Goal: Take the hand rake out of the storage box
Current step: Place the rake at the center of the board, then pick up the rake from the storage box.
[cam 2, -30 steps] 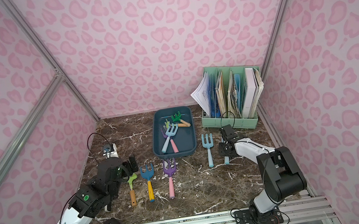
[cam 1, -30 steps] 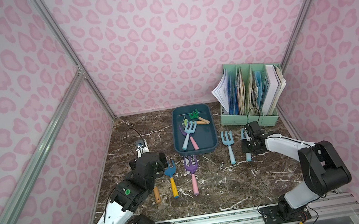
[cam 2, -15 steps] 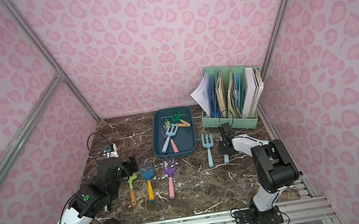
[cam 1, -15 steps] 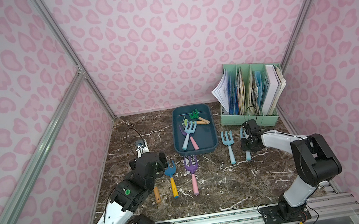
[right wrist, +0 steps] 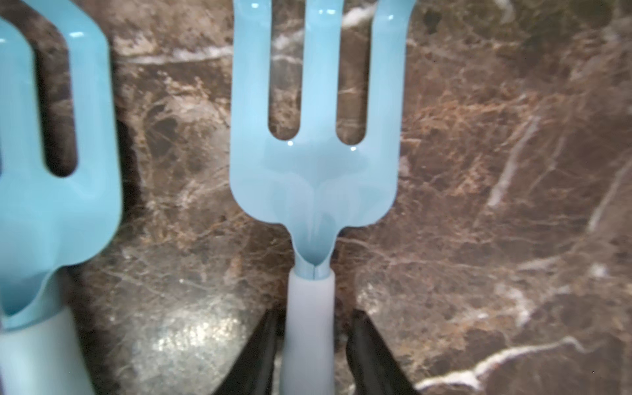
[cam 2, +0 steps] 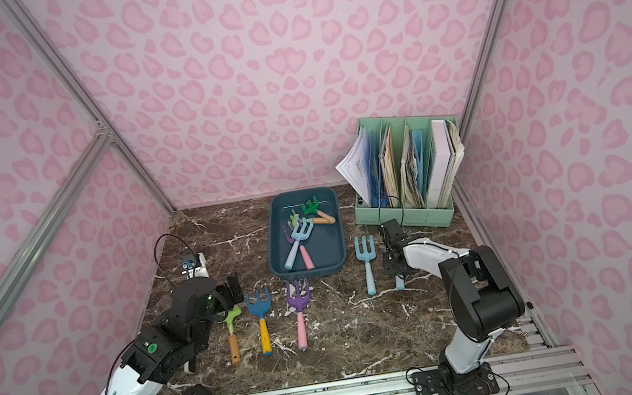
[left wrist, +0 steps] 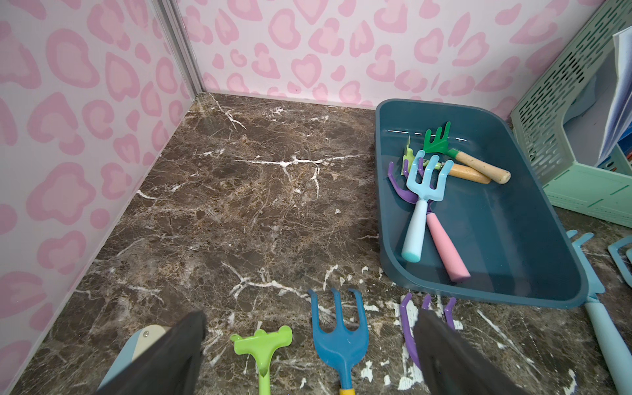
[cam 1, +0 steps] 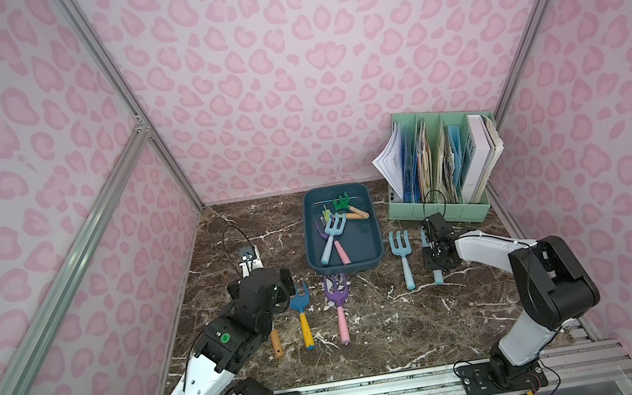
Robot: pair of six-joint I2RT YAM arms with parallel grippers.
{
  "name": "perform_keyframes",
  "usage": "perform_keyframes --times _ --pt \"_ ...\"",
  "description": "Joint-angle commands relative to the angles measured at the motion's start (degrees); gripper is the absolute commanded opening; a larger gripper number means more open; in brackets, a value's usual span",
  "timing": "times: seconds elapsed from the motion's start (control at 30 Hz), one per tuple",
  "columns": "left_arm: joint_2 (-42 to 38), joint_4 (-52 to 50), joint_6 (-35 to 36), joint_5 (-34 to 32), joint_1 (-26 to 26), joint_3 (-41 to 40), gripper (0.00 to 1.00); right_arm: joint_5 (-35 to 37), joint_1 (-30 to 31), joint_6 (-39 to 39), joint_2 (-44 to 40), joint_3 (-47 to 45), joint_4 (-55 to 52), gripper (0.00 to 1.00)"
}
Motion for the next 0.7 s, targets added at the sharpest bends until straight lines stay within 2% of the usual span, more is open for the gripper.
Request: perform_keyframes --times 0.0,0.1,0.2,0.27,0.43,0.53,0.67 --pt "1.3 2.7 -1.5 3.2 0.1 0.6 0.99 0.9 0.2 0.4 -2.1 0.2 -2.4 0.58" --pt "6.1 5.8 -3.4 8.9 0.2 2.3 0.99 1.4 0.7 1.0 -6.9 0.8 -3.1 0.78" --pt "16.0 8.0 -4.0 14.5 0.2 7.4 0.99 1.8 2.2 1.2 -12.9 1.9 -3.6 0.98" --pt "24.8 7.3 -3.3 15.5 0.2 12.9 0.94 1.8 3.1 1.2 -16.7 2.1 -2.6 0.98" --pt "49.8 -0.3 -1.8 12.7 0.9 32.0 0.71 -1.4 3.4 -0.6 -22.1 0.1 1.3 0.98" --pt "60.6 -2.4 -0.3 14.8 1.9 41.4 0.64 -2.0 3.1 -0.8 -21.8 -0.3 1.3 0.98" --pt "68.6 -3.1 0.0 18.5 4.0 45.1 0.57 -2.0 2.9 -0.4 -21.2 -0.8 1.3 0.98"
